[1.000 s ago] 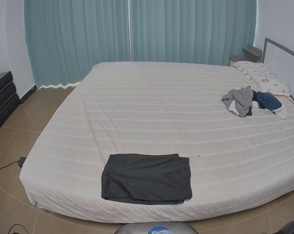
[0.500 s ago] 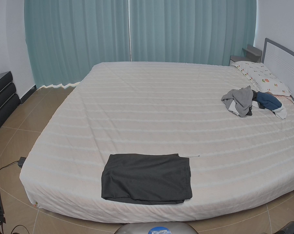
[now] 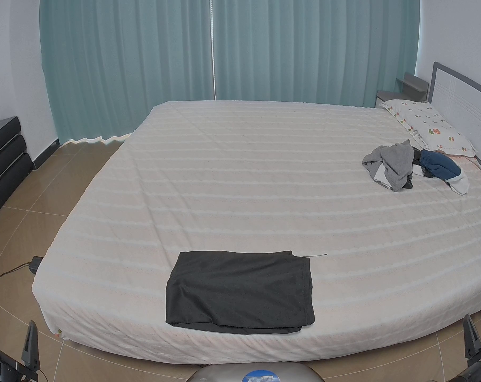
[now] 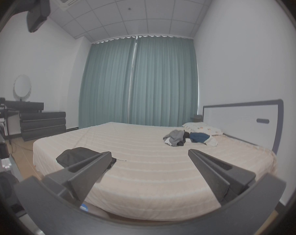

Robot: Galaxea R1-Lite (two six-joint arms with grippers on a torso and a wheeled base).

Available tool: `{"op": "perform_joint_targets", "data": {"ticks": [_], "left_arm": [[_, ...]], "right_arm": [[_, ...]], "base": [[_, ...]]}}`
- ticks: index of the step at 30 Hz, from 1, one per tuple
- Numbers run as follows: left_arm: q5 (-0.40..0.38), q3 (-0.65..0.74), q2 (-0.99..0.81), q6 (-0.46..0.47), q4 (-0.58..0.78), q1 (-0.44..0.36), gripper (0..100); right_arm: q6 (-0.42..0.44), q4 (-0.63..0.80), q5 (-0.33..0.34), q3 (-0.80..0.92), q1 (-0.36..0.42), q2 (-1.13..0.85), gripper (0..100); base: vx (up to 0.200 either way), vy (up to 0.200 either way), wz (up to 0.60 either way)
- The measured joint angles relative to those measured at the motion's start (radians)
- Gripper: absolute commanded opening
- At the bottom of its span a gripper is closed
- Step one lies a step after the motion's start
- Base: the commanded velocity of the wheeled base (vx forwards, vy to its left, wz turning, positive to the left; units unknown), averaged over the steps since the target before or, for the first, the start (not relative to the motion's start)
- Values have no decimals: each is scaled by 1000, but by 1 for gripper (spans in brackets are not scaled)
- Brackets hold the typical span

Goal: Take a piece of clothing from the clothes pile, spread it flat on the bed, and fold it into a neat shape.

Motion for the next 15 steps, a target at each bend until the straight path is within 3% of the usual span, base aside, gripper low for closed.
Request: {"op": "perform_joint_targets", "data": {"ticks": [5, 7, 11, 15], "left_arm": [[-134, 1, 0, -66, 3, 0, 100], [-154, 1, 0, -80, 3, -1, 100], [-148, 1, 0, -79, 9, -1, 100], [-69, 1, 1, -74, 39, -1, 100]], "right_arm": [[56, 77, -15, 1, -1, 0, 100], [67, 89, -19, 1, 0, 0, 100], [66, 78, -23, 1, -1, 0, 100], [67, 74, -24, 1, -1, 1, 100]], "base": [[0, 0, 0], [0, 0, 0], [0, 0, 0], [0, 0, 0]]}}
